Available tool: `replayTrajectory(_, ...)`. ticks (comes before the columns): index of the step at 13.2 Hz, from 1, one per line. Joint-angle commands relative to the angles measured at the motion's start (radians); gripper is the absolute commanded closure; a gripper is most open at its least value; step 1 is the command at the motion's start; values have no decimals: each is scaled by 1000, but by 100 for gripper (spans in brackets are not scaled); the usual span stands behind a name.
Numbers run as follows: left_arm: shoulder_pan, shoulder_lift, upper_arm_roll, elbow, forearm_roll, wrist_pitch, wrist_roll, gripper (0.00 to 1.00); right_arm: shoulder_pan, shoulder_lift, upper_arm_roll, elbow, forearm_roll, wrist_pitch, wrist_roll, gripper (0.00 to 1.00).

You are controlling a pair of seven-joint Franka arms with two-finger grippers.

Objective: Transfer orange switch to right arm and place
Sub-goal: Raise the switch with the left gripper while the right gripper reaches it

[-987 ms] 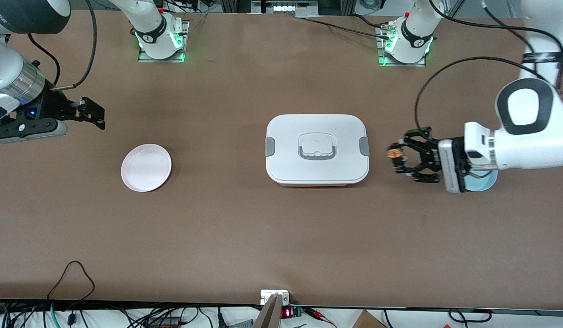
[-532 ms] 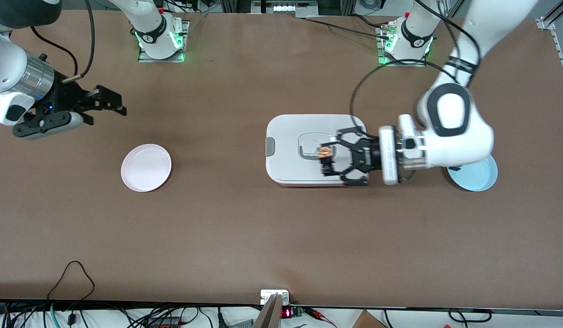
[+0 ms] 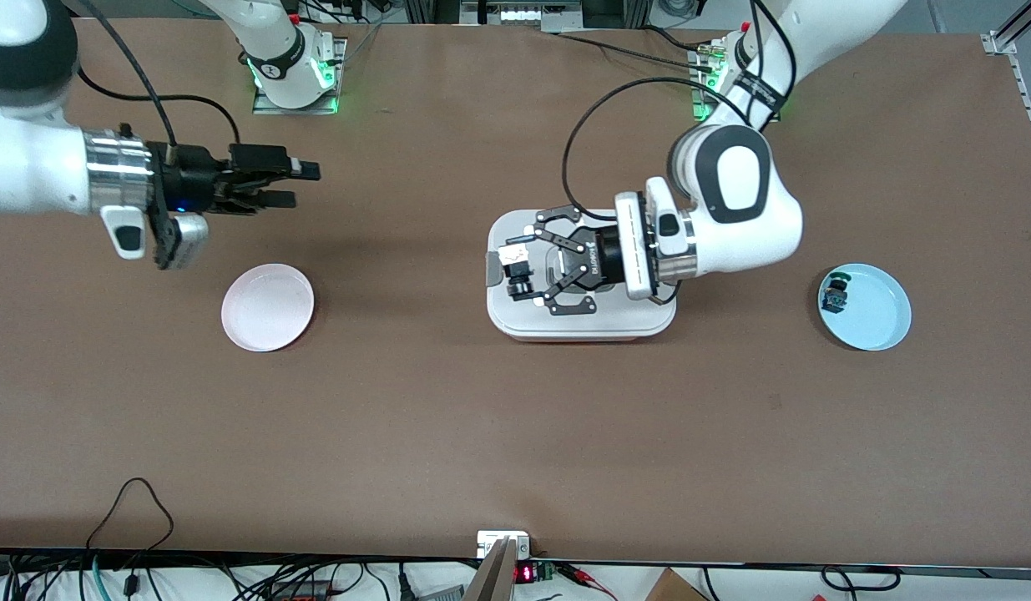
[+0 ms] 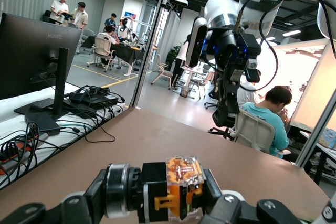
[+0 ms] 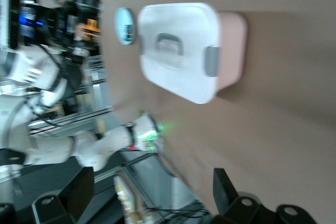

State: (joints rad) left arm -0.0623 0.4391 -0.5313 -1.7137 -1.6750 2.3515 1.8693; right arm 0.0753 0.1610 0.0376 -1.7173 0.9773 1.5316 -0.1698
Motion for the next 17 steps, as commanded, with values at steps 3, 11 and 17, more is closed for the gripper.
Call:
replayTrajectory(3,-24,6,4,14,-58,25,44,88,66,54,4,-120,317,81,-117,0)
replayTrajectory(11,-25,4,4,13,-60,25,44,88,220,156,4,-133,647,272,-191,0)
replayTrajectory(17,-22,4,5,13,-58,25,42,88,303,187,4,-96,750,384,-208,0)
